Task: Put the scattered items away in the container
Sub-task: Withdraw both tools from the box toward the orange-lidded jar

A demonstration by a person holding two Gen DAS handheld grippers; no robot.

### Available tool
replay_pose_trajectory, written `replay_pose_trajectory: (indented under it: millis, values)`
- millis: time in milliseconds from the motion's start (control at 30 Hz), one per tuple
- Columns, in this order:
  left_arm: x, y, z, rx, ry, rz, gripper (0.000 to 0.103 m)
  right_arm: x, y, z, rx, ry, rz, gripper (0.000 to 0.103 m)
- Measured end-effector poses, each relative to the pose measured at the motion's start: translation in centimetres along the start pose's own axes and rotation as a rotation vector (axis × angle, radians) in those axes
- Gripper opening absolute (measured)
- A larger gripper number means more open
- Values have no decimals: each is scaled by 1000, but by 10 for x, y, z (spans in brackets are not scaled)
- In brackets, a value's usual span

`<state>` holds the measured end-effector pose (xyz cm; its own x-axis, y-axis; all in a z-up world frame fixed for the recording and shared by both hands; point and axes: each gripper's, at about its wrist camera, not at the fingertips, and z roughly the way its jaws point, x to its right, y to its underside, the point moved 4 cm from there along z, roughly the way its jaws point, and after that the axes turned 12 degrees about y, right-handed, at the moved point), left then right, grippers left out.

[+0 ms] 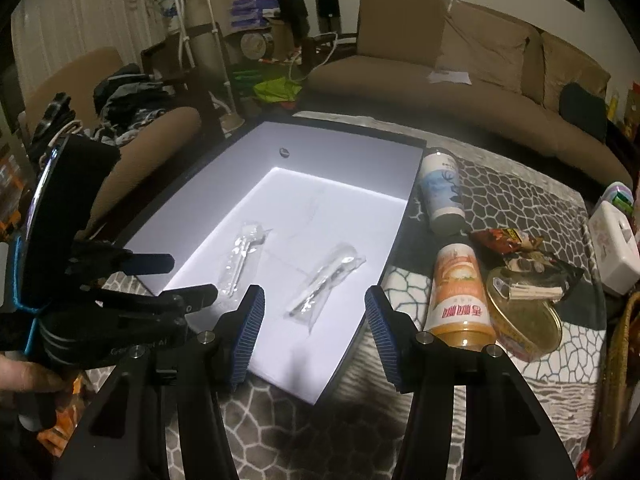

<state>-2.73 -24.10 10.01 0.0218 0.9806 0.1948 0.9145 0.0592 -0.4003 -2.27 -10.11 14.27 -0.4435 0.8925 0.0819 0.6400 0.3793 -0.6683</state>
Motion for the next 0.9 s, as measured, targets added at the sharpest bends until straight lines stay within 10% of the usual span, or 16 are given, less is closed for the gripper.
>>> replay_pose_trajectory:
  millis: [333,467,900]
  values:
    - [5,26,-24,36,20,-48,84,-2,12,-28,25,4,6,62]
    - [7,39,-30,58,44,-80,89,4,19,-38,30,-15,30,103]
    - [35,66,-62,119,89,-93,103,26,44,-87,75,31,70,103]
